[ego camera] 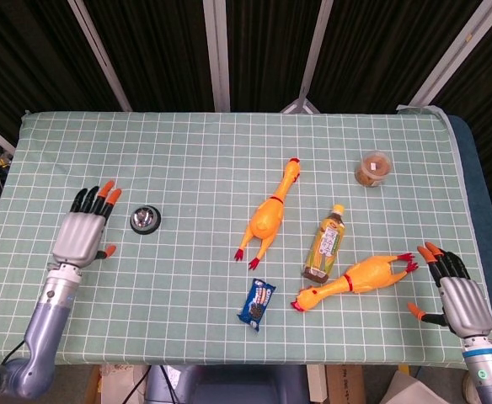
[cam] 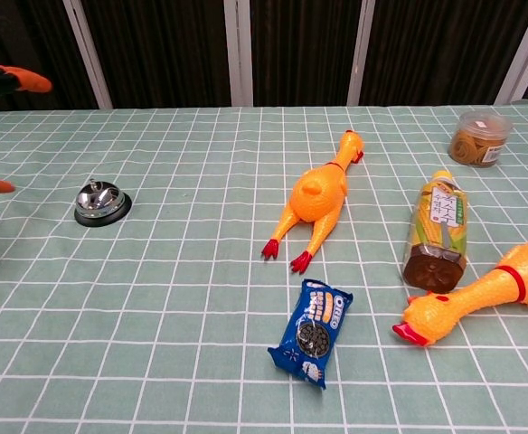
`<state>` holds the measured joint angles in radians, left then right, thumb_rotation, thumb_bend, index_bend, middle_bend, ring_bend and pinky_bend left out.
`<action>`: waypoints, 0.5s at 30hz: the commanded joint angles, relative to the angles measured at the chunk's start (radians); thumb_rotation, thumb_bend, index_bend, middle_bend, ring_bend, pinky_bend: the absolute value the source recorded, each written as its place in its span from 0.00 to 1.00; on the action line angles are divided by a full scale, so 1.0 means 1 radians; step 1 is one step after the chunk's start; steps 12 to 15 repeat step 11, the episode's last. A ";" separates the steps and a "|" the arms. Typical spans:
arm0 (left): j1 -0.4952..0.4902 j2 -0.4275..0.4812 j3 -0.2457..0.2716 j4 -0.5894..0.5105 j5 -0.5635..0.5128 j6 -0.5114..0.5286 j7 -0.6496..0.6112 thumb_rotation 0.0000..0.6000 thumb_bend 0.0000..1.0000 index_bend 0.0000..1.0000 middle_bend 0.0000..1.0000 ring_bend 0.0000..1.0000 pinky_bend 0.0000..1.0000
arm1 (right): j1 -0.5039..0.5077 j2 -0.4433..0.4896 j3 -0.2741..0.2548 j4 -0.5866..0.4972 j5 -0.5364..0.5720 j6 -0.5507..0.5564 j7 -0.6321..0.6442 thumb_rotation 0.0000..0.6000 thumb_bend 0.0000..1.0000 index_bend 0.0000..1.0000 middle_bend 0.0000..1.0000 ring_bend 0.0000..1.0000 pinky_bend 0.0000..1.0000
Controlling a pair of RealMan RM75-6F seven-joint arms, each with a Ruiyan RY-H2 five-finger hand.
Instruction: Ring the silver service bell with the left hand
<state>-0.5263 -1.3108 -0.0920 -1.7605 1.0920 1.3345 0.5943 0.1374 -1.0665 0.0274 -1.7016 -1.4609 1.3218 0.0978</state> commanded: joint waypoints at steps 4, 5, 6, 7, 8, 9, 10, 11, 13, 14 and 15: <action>0.212 0.120 0.178 -0.031 0.227 0.203 -0.190 1.00 0.12 0.00 0.00 0.00 0.00 | -0.001 -0.007 -0.001 0.003 -0.004 0.007 -0.021 1.00 0.25 0.00 0.00 0.00 0.00; 0.238 0.132 0.194 -0.019 0.249 0.228 -0.221 1.00 0.12 0.00 0.00 0.00 0.00 | -0.002 -0.008 0.000 0.002 -0.003 0.008 -0.024 1.00 0.25 0.00 0.00 0.00 0.00; 0.259 0.142 0.206 -0.007 0.270 0.247 -0.248 1.00 0.12 0.00 0.00 0.00 0.00 | -0.002 -0.009 0.000 0.001 -0.002 0.008 -0.026 1.00 0.25 0.00 0.00 0.00 0.00; 0.275 0.149 0.214 0.004 0.284 0.259 -0.271 1.00 0.12 0.00 0.00 0.00 0.00 | -0.002 -0.009 0.000 0.000 -0.001 0.008 -0.027 1.00 0.25 0.00 0.00 0.00 0.00; 0.288 0.154 0.217 0.012 0.294 0.267 -0.292 1.00 0.12 0.00 0.00 0.00 0.00 | -0.002 -0.009 0.000 0.000 -0.001 0.008 -0.029 1.00 0.25 0.00 0.00 0.00 0.00; 0.298 0.158 0.219 0.020 0.301 0.272 -0.309 1.00 0.12 0.00 0.00 0.00 0.00 | -0.002 -0.010 0.000 0.000 0.000 0.008 -0.031 1.00 0.25 0.00 0.00 0.00 0.00; 0.305 0.161 0.219 0.027 0.303 0.272 -0.321 1.00 0.12 0.00 0.00 0.00 0.00 | -0.002 -0.010 0.000 0.000 0.000 0.007 -0.032 1.00 0.25 0.00 0.00 0.00 0.00; 0.311 0.165 0.218 0.033 0.300 0.267 -0.332 1.00 0.12 0.00 0.00 0.00 0.00 | -0.002 -0.010 0.000 -0.001 0.000 0.008 -0.034 1.00 0.25 0.00 0.00 0.00 0.00; 0.311 0.165 0.218 0.033 0.300 0.267 -0.332 1.00 0.12 0.00 0.00 0.00 0.00 | -0.002 -0.010 0.000 -0.001 0.000 0.008 -0.034 1.00 0.25 0.00 0.00 0.00 0.00; 0.311 0.165 0.218 0.033 0.300 0.267 -0.332 1.00 0.12 0.00 0.00 0.00 0.00 | -0.002 -0.010 0.000 -0.001 0.000 0.008 -0.034 1.00 0.25 0.00 0.00 0.00 0.00; 0.311 0.165 0.218 0.033 0.300 0.267 -0.332 1.00 0.12 0.00 0.00 0.00 0.00 | -0.002 -0.010 0.000 -0.001 0.000 0.008 -0.034 1.00 0.25 0.00 0.00 0.00 0.00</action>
